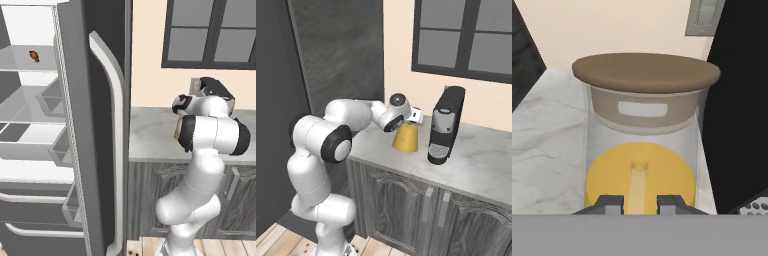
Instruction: Move the chicken drumstick and burrito from the second highest shelf to the top shelf to make space. Then, place the pitcher from the counter on the cleared second highest shelf.
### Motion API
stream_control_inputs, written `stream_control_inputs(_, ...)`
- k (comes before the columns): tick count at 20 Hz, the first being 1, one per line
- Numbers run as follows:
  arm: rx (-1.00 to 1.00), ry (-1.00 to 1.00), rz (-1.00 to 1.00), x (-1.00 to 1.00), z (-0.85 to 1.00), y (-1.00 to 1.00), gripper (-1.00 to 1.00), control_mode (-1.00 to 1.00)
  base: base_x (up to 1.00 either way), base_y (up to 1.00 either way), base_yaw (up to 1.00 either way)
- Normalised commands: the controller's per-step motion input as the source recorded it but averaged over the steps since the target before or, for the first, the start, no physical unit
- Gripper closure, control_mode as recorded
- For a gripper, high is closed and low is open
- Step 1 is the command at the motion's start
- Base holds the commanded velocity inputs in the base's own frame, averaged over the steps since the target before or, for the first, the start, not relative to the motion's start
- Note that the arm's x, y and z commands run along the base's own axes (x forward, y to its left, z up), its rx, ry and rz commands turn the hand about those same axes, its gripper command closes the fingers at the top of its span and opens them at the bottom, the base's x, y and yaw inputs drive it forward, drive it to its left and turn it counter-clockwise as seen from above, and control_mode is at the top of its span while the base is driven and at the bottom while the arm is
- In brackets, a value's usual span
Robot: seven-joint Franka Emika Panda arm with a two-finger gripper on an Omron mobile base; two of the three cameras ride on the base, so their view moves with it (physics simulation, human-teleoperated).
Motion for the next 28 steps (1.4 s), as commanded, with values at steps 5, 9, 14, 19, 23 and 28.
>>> stream_control_inputs(5, 0.0, -0.11, 0.11, -0.36, 0.03, 0.16, 1.0, -1.0, 0.0, 0.0, 0.0)
stream_control_inputs(9, 0.0, -0.07, 0.16, -0.38, 0.19, 0.14, 1.0, -1.0, 0.0, 0.0, 0.0)
stream_control_inputs(14, 0.0, -0.01, 0.04, -0.5, 0.83, 0.01, 1.0, -1.0, 0.0, 0.0, 0.0)
stream_control_inputs(19, -0.04, -0.01, 0.0, -0.88, 0.91, 0.05, 1.0, -1.0, 0.0, 0.0, 0.0)
stream_control_inputs(23, -0.09, -0.13, 0.02, -1.0, 0.82, 0.31, 1.0, -1.0, 0.0, 0.0, 0.0)
stream_control_inputs(28, -0.02, -0.16, 0.07, -1.0, 0.87, 0.58, 1.0, -1.0, 0.0, 0.0, 0.0)
